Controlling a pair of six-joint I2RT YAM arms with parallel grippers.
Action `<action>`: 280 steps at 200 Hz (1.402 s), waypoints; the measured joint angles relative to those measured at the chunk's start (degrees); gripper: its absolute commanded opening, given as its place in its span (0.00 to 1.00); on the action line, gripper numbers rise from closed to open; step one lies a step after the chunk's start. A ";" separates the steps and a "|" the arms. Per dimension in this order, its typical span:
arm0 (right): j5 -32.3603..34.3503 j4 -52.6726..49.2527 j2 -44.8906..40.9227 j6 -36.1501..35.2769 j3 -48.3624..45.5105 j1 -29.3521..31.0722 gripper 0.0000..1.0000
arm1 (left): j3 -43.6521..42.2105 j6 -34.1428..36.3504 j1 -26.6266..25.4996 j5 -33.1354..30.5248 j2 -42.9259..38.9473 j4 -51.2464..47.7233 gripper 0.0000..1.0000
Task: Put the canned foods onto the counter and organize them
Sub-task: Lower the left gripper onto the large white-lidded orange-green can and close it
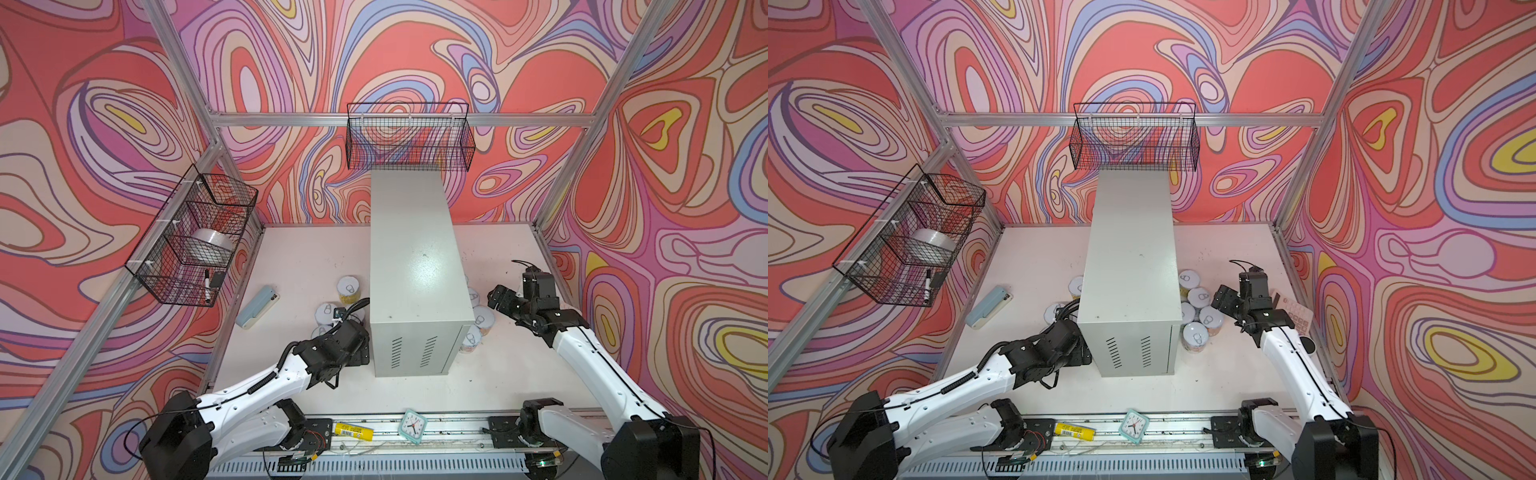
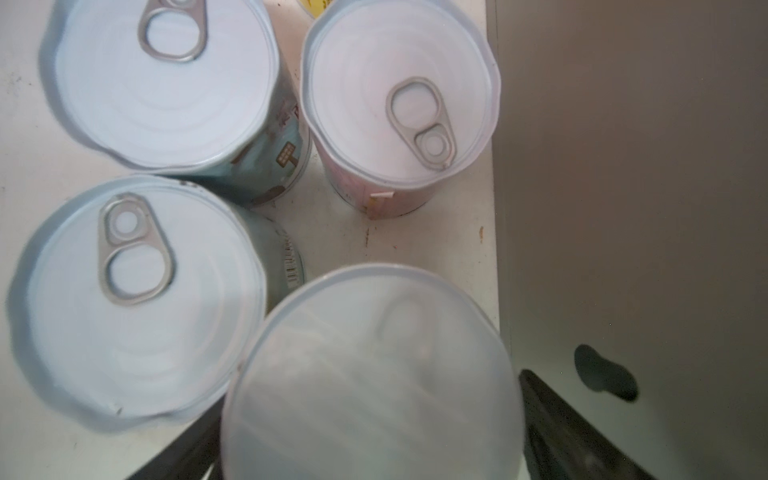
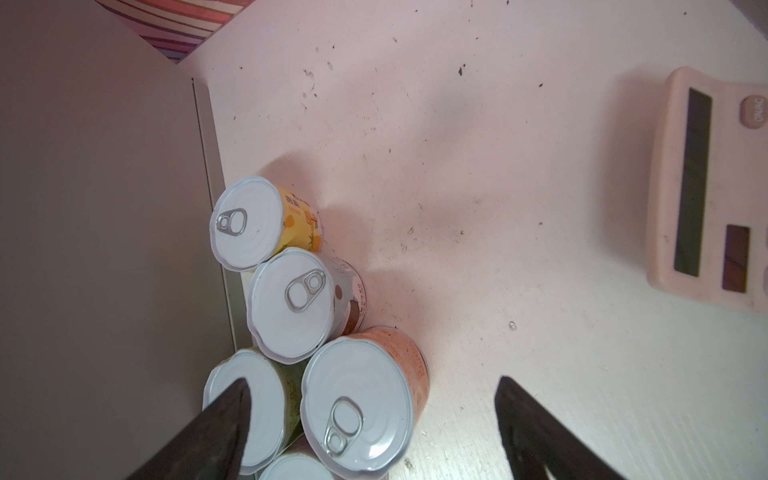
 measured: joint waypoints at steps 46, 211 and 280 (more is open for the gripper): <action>-0.26 0.90 0.46 0.00 0.02 0.00 0.94 | -0.81 -0.15 -0.02 -2.27 1.90 3.91 0.92; -1.86 2.38 1.16 0.07 0.07 0.00 0.85 | -8.33 -2.16 -0.28 -8.15 3.93 14.88 0.63; -3.30 2.34 0.92 0.00 0.04 0.00 0.78 | -8.13 -0.96 -0.35 -8.11 3.91 14.01 0.00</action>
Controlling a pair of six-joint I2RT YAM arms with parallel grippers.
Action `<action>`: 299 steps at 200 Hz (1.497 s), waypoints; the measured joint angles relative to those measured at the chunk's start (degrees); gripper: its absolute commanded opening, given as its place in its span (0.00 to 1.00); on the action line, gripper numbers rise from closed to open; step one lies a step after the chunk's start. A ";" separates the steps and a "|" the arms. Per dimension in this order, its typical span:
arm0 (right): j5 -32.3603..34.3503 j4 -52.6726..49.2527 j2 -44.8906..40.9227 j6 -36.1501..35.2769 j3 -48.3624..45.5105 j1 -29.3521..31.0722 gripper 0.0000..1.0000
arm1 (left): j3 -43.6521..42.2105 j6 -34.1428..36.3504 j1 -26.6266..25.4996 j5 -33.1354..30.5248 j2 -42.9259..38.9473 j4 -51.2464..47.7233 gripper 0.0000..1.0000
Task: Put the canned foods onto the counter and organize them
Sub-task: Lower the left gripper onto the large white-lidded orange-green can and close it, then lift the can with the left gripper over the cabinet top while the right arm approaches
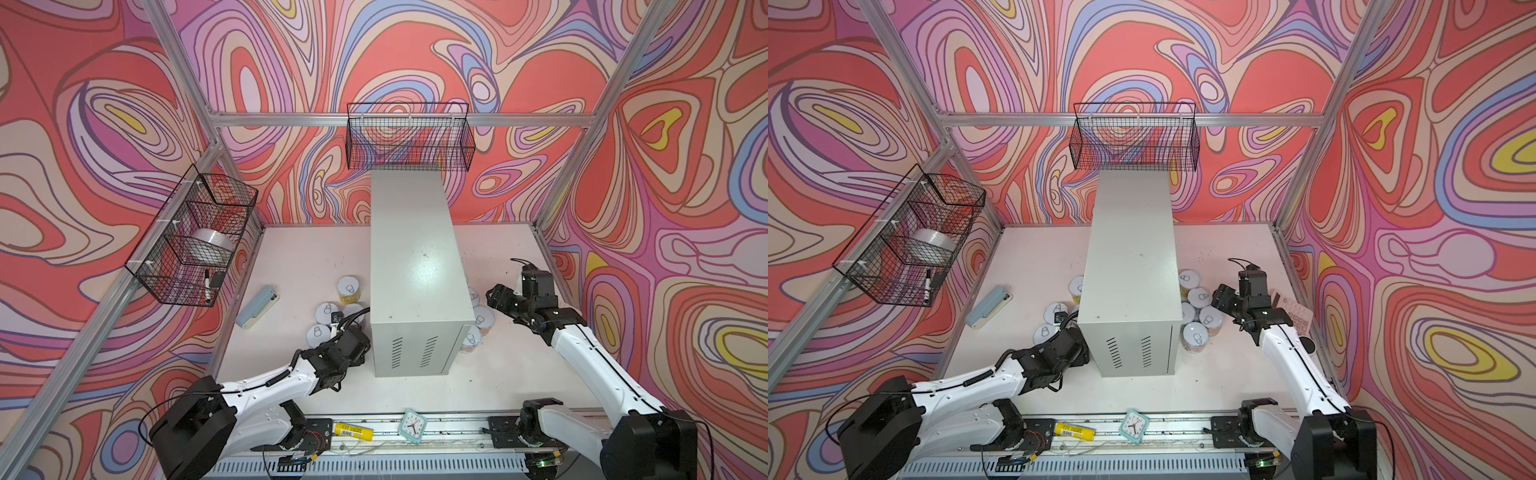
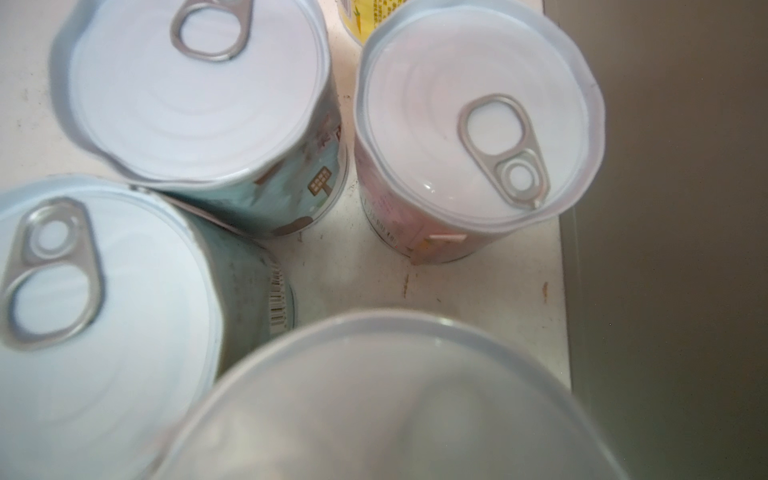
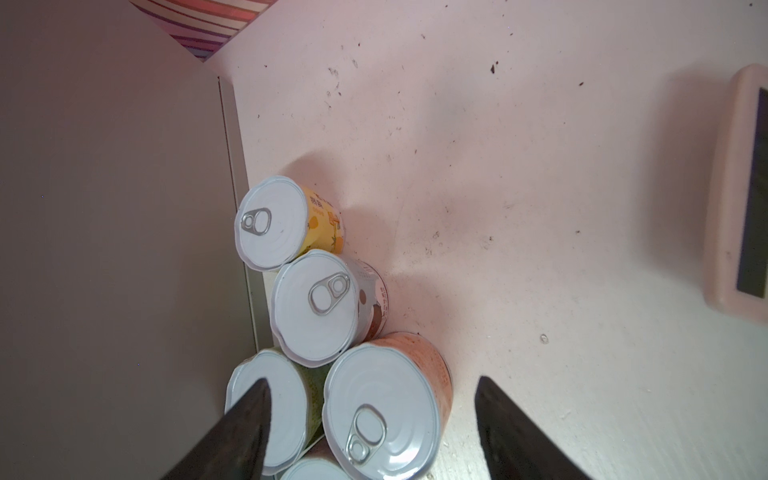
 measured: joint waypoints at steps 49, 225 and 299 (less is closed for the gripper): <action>-0.15 -0.68 -0.50 -0.15 -0.26 0.02 0.78 | 5.01 0.66 -2.32 -0.96 -4.24 -12.31 0.00; 4.28 -13.66 3.93 -2.93 24.76 0.07 0.80 | 87.93 20.09 -0.24 -9.66 10.93 -55.23 0.00; 7.82 -19.06 6.10 -4.85 37.70 0.09 0.80 | 119.97 29.14 -0.26 -0.98 36.54 -59.08 0.00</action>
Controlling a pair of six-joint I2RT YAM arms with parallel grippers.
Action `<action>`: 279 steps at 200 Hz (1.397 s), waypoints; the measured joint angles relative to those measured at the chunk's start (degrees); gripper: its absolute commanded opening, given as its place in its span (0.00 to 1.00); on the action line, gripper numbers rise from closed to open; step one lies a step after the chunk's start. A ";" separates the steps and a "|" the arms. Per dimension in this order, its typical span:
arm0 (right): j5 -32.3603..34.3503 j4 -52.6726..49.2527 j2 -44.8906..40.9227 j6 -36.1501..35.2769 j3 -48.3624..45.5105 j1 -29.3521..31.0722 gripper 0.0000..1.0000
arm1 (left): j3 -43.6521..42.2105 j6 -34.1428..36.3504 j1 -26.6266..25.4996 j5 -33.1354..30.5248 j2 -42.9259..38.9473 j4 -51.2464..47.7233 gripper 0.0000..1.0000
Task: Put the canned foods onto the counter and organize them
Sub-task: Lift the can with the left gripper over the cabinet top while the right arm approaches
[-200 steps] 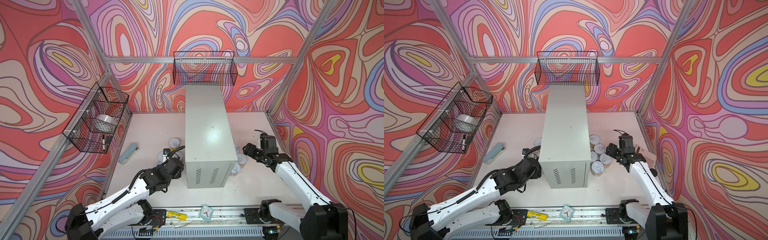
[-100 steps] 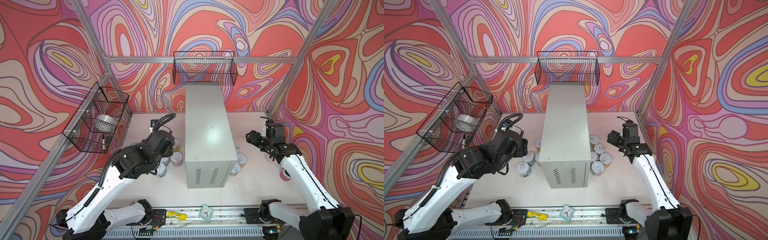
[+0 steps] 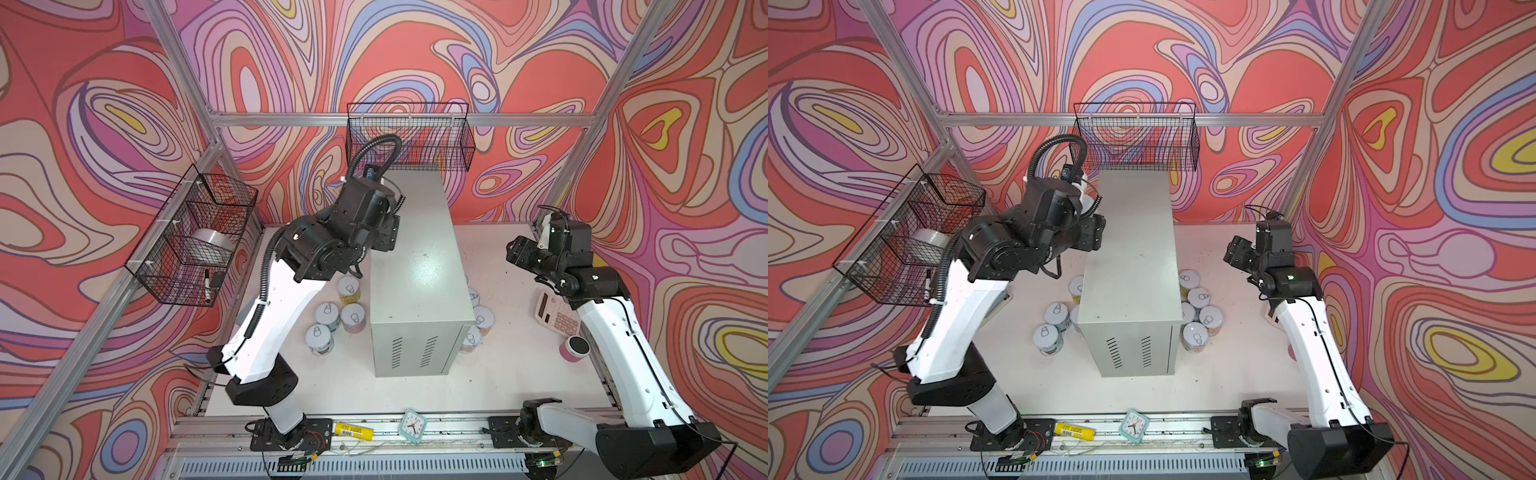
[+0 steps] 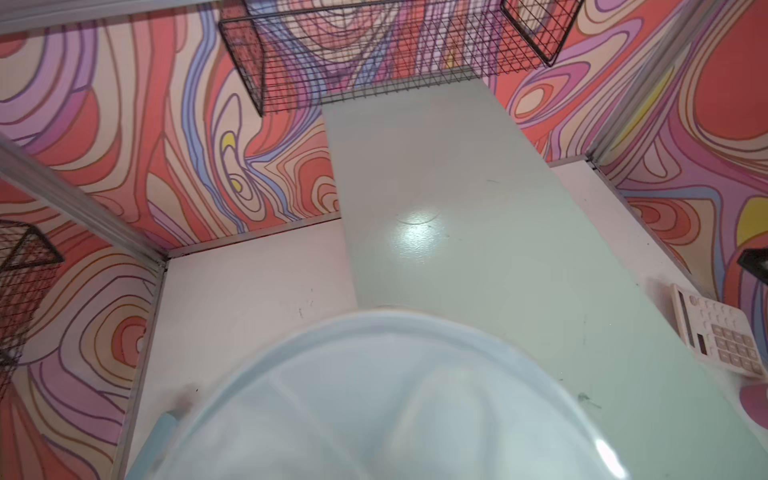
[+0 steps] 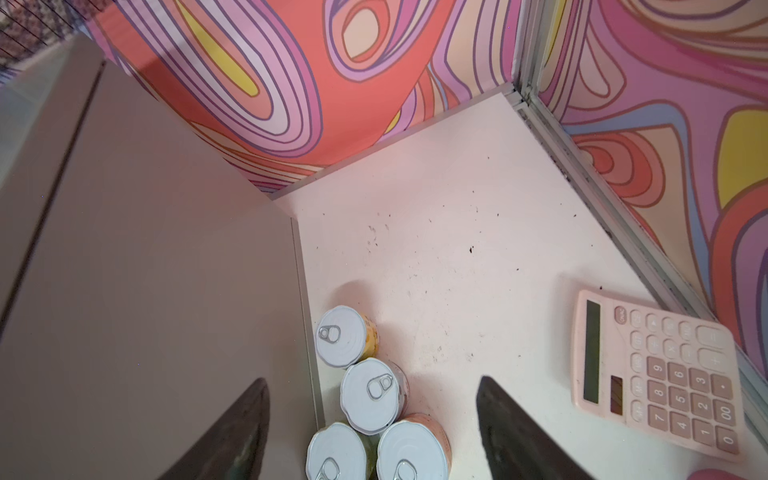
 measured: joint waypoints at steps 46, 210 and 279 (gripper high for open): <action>-1.16 -0.61 1.44 -2.08 9.46 0.94 0.70 | 1.64 0.57 -0.20 5.22 5.44 -0.37 0.00; -4.79 -1.73 4.85 -4.87 18.64 15.72 0.80 | 6.82 1.31 0.00 8.48 11.78 0.68 0.73; -6.34 -2.03 5.95 -5.88 18.71 18.23 0.84 | 7.28 1.33 2.71 12.46 12.07 6.29 1.00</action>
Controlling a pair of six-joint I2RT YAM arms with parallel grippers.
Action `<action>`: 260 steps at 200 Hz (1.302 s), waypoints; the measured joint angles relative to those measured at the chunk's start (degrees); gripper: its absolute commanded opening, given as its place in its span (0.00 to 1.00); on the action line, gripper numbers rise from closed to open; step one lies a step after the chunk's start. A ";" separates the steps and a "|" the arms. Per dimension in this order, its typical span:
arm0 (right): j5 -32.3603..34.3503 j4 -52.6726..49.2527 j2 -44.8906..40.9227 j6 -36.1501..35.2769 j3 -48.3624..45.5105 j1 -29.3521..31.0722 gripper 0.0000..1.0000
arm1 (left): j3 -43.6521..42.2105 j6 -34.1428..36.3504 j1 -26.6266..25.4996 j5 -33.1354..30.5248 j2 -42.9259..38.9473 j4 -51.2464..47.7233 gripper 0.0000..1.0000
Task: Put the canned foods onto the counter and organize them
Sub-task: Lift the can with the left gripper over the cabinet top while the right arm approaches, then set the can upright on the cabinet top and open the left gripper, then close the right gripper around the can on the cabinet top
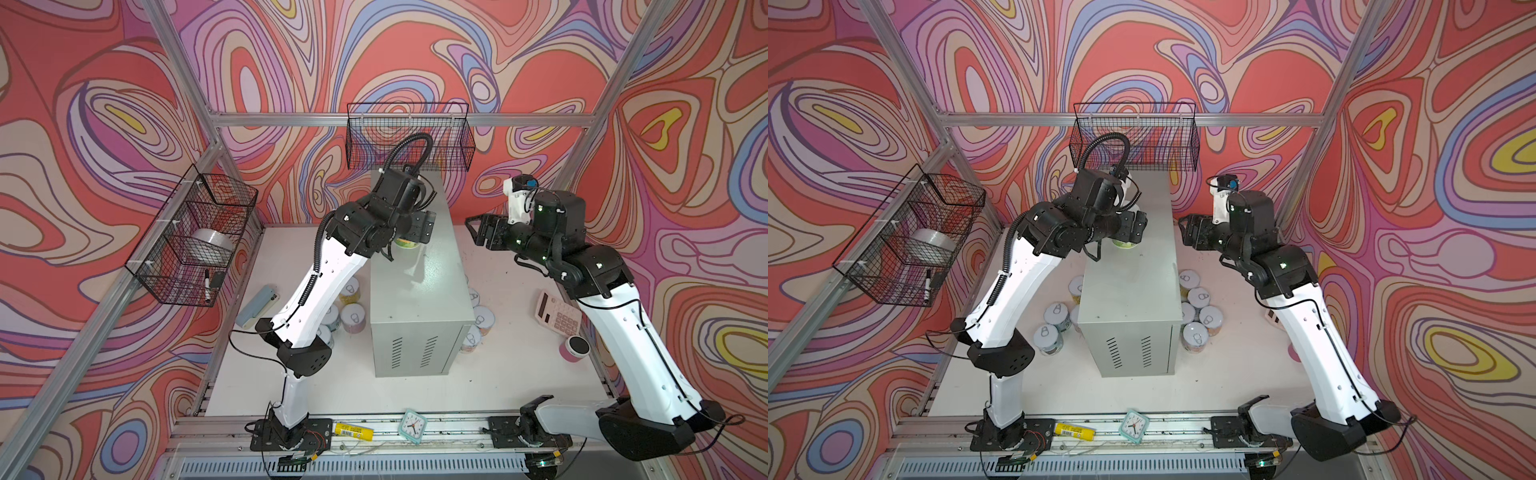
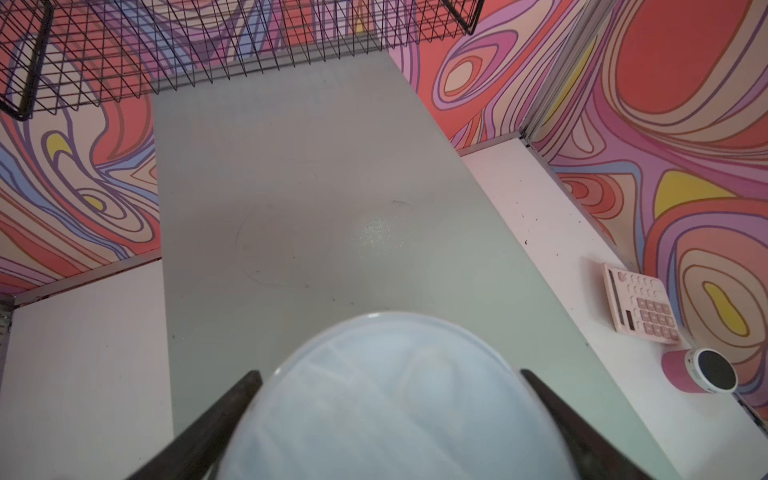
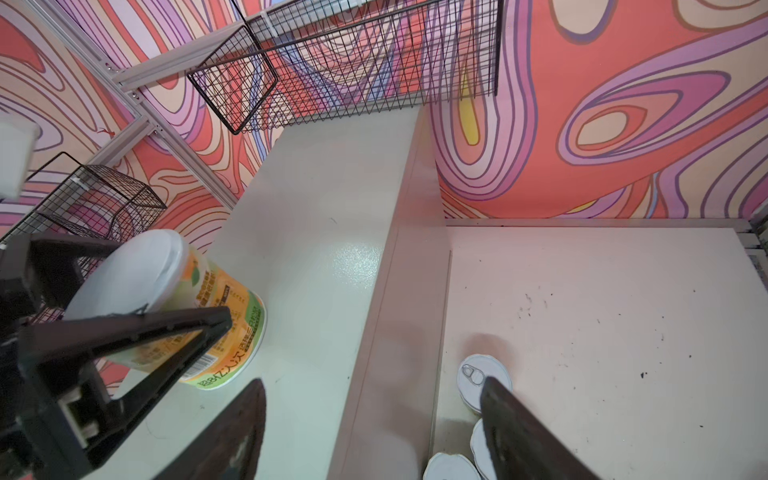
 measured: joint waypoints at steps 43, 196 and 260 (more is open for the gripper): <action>-1.53 0.66 -0.44 -0.02 -0.76 1.51 0.82 | 1.64 0.46 1.09 2.16 0.00 3.34 1.00; -1.46 6.16 7.32 -4.31 -0.13 16.11 0.71 | -31.78 -0.35 11.54 1.46 -29.51 18.60 1.00; 2.58 7.04 14.80 -4.11 5.70 16.57 0.70 | -45.00 -4.00 16.17 6.19 -30.95 23.17 1.00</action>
